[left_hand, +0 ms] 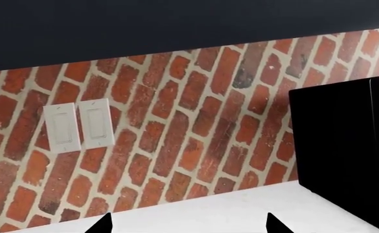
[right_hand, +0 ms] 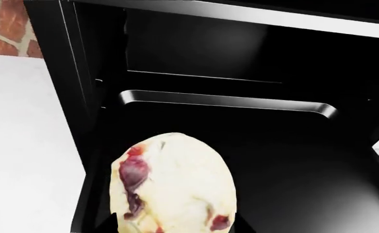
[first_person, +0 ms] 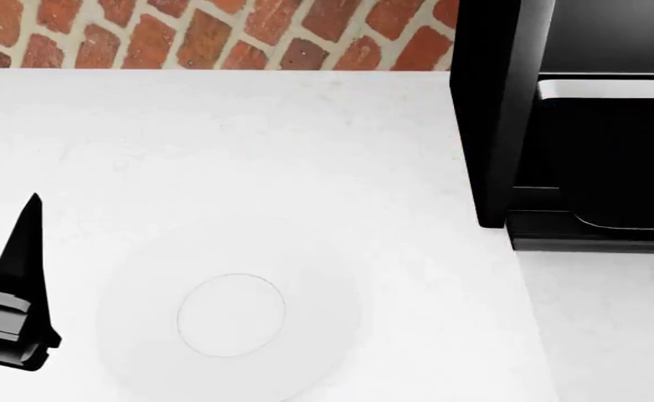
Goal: Place the scone on the tray of the toaster oven.
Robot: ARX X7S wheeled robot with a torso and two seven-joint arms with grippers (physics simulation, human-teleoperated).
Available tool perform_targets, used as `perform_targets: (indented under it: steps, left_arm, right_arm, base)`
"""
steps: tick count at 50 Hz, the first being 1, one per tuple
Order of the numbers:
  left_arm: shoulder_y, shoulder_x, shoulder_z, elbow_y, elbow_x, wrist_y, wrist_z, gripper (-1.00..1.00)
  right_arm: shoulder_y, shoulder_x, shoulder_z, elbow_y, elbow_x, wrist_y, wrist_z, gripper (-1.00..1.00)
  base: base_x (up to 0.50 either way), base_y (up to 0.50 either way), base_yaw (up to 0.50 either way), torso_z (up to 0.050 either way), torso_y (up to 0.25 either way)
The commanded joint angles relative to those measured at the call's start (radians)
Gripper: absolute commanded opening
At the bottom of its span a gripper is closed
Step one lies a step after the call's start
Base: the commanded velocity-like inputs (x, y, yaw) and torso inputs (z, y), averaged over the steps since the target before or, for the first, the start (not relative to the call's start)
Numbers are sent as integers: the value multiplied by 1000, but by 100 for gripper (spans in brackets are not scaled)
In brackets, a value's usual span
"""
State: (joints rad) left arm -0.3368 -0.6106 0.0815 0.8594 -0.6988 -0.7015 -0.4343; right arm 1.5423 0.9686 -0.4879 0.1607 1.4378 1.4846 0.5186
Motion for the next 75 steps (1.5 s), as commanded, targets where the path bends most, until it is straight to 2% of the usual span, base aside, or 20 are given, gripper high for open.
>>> perform_targets:
  steps: [1,18,75]
  left_arm:
    - [-13,0,15,-2,0,-10,-6,100]
    - [-28,0,28,2,-6,-21,-18,100]
    - [-46,-3,68,-16,2,-16,-25,100]
  right_arm:
    - [71,-32,-116,94,-154,-46,-120,-100]
    - [148,-145,-304,281,-360,-151,-318,-100]
    - [134,-232,-399,512,-486,-300,-432,-100]
  base:
    - [0,0,0,0,0]
    - [0,0,0,0,0]
    - [0,0,0,0,0]
